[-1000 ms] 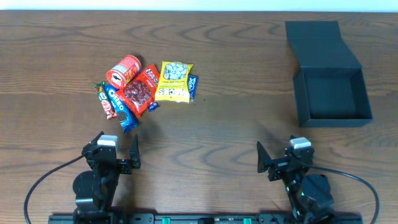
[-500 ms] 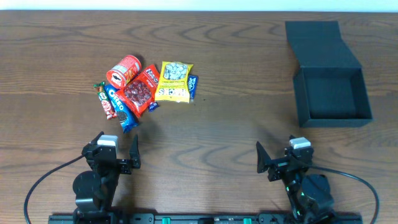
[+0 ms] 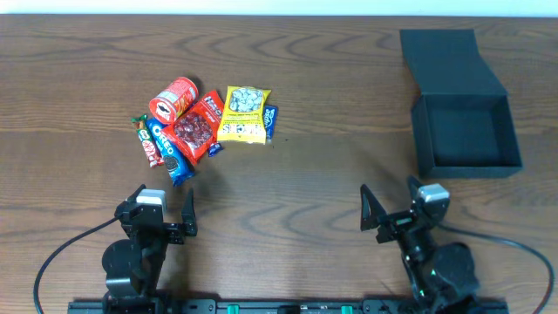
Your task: Pack container
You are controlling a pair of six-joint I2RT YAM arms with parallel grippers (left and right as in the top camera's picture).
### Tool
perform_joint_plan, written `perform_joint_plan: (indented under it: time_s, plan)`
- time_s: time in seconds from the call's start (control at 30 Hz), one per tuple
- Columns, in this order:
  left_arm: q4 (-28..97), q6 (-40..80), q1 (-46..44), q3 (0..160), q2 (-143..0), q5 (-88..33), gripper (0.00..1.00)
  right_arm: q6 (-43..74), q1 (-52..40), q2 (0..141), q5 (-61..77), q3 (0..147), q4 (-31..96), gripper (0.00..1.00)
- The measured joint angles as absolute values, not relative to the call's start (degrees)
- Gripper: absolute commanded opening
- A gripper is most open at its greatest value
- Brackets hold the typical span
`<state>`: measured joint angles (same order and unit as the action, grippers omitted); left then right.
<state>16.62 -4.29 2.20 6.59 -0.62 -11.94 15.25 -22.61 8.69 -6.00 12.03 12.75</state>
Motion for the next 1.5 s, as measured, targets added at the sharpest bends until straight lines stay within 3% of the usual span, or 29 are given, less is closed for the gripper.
perform_joint_plan:
  time_s: [0.37,0.63,0.93,1.17,1.27,1.33,1.5]
  plan:
    - [16.5,-4.3,2.2,6.5,-0.6,-11.9,0.95,4.7,-20.4,50.1,-11.2,46.0,24.3,0.99]
    - [16.5,-4.3,2.2,6.5,-0.6,-11.9,0.95,2.2,-6.5,76.2,-4.6,70.4,35.2,0.99]
    - [16.5,-4.3,2.2,6.5,-0.6,-11.9,0.95,-6.8,9.3,88.0,1.6,72.4,41.1,0.99]
    - [16.5,-4.3,2.2,6.5,-0.6,-11.9,0.96,-10.6,11.2,97.9,4.3,72.4,41.3,0.97]
    - [16.5,-4.3,2.2,6.5,-0.6,-11.9,0.95,-11.7,11.2,102.0,5.0,72.4,40.9,0.91]
    - [16.5,-4.3,2.2,6.5,-0.6,-11.9,0.96,-12.4,11.2,104.0,5.3,72.4,40.5,0.75]
    - [16.5,-4.3,2.2,6.5,-0.6,-11.9,0.95,-12.5,11.0,107.4,5.6,72.4,40.1,0.01]
